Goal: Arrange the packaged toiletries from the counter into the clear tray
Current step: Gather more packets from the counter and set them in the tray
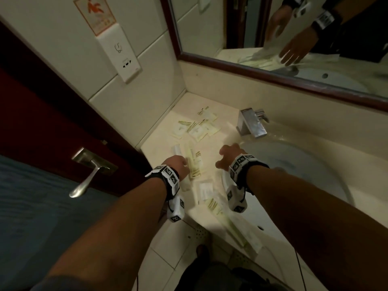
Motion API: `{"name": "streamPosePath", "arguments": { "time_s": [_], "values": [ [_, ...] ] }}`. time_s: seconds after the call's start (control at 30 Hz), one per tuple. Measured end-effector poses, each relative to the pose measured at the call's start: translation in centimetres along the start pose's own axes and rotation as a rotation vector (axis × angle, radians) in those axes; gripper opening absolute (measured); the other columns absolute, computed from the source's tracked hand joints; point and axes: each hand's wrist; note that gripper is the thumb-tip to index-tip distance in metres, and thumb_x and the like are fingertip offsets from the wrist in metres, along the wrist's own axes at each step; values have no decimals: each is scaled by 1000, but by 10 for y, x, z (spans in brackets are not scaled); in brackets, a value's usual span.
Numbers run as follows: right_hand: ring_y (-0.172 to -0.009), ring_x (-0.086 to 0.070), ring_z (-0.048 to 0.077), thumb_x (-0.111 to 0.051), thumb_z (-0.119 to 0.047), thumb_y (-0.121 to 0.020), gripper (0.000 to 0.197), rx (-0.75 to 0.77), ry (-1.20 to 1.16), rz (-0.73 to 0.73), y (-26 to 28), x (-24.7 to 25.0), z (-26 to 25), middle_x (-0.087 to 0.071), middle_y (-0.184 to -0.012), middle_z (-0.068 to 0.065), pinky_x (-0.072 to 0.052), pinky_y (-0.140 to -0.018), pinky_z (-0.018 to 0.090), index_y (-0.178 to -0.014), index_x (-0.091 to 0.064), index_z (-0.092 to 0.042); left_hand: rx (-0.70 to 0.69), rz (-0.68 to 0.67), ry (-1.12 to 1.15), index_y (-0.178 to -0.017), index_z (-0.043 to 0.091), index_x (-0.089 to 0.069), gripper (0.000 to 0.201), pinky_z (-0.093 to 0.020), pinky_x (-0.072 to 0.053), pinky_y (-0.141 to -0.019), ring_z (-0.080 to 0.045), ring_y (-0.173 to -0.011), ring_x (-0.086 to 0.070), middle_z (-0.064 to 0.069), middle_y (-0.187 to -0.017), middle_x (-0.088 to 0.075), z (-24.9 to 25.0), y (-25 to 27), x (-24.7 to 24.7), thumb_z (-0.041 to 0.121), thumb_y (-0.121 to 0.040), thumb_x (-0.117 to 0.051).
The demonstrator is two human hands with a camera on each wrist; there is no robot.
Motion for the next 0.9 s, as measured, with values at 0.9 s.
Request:
{"name": "streamPosePath", "arguments": {
  "time_s": [0.9],
  "values": [
    [-119,-57,29,-66,-37,-91,73,62,54,-88,-132,5,-86,-25,-152,7,-53,-95,42,-154,-29,-30,3,11,-7,-134,25,-47,48,-47,-41,-104,-32,-131,-33,-8,-142,-32,-26,-171,25,40,-89,-57]
  ]
}}
Point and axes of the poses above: each hand's wrist, its own y-axis away from the middle knuckle, its own x-axis out of the back of the hand, z = x × y
